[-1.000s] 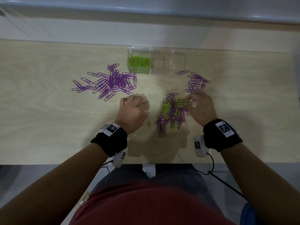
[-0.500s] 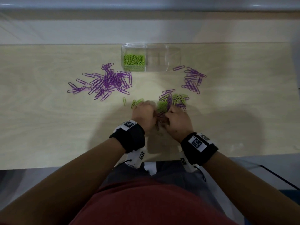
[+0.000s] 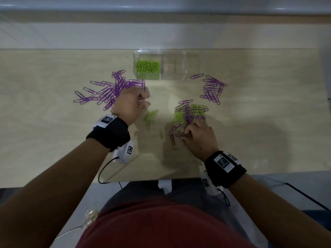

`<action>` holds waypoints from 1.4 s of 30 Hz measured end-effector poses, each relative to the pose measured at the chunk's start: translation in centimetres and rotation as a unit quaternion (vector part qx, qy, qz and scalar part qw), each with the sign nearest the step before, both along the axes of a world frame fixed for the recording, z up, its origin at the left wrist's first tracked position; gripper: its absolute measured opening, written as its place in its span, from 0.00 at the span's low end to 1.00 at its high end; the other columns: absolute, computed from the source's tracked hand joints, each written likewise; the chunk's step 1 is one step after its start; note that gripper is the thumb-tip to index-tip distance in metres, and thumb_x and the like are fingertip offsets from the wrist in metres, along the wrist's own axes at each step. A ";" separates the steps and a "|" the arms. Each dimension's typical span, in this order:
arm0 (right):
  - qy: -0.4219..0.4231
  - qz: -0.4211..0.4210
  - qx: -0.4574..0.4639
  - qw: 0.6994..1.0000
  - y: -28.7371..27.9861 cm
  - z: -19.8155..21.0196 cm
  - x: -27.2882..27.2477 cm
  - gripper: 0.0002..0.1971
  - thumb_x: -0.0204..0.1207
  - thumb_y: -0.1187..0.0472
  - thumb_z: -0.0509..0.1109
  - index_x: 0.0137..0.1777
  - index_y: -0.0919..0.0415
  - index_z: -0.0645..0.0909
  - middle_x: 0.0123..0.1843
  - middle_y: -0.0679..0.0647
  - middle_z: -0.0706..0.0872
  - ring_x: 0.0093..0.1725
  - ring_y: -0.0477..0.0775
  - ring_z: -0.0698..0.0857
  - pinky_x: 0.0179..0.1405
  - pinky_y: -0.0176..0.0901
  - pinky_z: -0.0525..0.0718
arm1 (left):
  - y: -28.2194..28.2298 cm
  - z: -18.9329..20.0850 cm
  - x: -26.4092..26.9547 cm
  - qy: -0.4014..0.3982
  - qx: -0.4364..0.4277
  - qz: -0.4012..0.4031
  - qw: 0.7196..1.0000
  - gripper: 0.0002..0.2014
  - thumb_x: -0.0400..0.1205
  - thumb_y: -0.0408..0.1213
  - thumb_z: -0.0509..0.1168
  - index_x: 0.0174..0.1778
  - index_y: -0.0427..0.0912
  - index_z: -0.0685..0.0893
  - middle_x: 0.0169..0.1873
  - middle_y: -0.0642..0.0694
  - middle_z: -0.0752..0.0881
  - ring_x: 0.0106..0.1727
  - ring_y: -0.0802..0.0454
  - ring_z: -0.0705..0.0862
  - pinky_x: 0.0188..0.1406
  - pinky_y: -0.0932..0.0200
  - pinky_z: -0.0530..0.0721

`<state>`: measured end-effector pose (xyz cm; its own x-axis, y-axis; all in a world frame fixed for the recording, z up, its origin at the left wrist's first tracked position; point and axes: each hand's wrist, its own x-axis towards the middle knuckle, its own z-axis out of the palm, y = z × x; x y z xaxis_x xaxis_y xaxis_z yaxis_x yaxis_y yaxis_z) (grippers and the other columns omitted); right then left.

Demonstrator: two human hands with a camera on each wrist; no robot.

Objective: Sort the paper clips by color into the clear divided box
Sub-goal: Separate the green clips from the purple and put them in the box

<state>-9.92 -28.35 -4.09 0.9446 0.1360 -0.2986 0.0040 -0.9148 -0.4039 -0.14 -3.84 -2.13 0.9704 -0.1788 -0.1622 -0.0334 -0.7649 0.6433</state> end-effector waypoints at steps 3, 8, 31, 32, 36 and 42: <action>0.001 0.006 -0.012 1.000 0.5 -0.2 -0.2 0.11 0.65 0.55 0.78 0.41 0.57 0.81 0.50 0.57 0.78 0.52 0.64 0.78 0.48 0.53 0.74 | -2.7 0.5 -2.0 -0.053 0.009 -0.206 0.977 0.03 0.74 0.32 0.68 0.39 0.39 0.87 0.43 0.41 0.86 0.49 0.43 0.77 0.48 0.59 0.69; 0.012 0.004 0.009 1.000 0.4 -0.5 0.2 0.08 0.65 0.60 0.77 0.36 0.57 0.79 0.47 0.58 0.78 0.50 0.64 0.79 0.46 0.52 0.73 | -5.5 -1.7 -4.3 -0.044 0.081 -0.378 0.921 0.14 0.71 0.42 0.56 0.40 0.43 0.85 0.42 0.41 0.83 0.47 0.44 0.73 0.43 0.55 0.69; 0.007 -0.275 0.204 0.940 -8.2 2.3 8.6 0.07 0.75 0.68 0.71 0.52 0.64 0.83 0.51 0.61 0.86 0.43 0.56 0.86 0.44 0.46 0.83 | -0.6 -0.8 -1.1 0.048 -0.162 0.072 0.983 0.08 0.77 0.30 0.70 0.50 0.39 0.87 0.41 0.45 0.87 0.44 0.49 0.86 0.48 0.56 0.83; 0.005 -0.233 0.121 0.965 -8.4 2.0 8.6 0.08 0.74 0.65 0.72 0.53 0.62 0.84 0.55 0.60 0.85 0.47 0.58 0.85 0.49 0.46 0.82 | 0.0 -1.0 -0.8 0.035 -0.150 0.101 0.983 0.06 0.78 0.30 0.69 0.49 0.40 0.87 0.42 0.43 0.88 0.44 0.47 0.87 0.49 0.55 0.85; -0.025 -0.111 -0.008 0.993 -6.9 2.5 6.9 0.05 0.74 0.63 0.70 0.48 0.61 0.83 0.52 0.58 0.78 0.52 0.63 0.82 0.52 0.49 0.80 | 1.1 -1.7 -0.7 -0.021 0.006 0.106 0.994 0.07 0.77 0.35 0.69 0.48 0.38 0.86 0.48 0.40 0.82 0.41 0.48 0.81 0.49 0.58 0.80; 0.089 -0.141 0.026 0.986 -4.1 1.9 2.5 0.13 0.71 0.51 0.74 0.36 0.61 0.83 0.41 0.57 0.82 0.41 0.59 0.82 0.40 0.46 0.80 | -5.1 -0.8 -4.2 -0.023 -0.029 -0.111 0.993 0.04 0.73 0.34 0.73 0.35 0.39 0.86 0.38 0.41 0.85 0.43 0.52 0.80 0.44 0.60 0.75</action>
<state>-7.47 -32.41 -2.15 0.8807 -0.1055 -0.4617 -0.3224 -0.8477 -0.4212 -4.36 -8.93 -2.97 0.9121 -0.3972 -0.1018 -0.2279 -0.6976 0.6793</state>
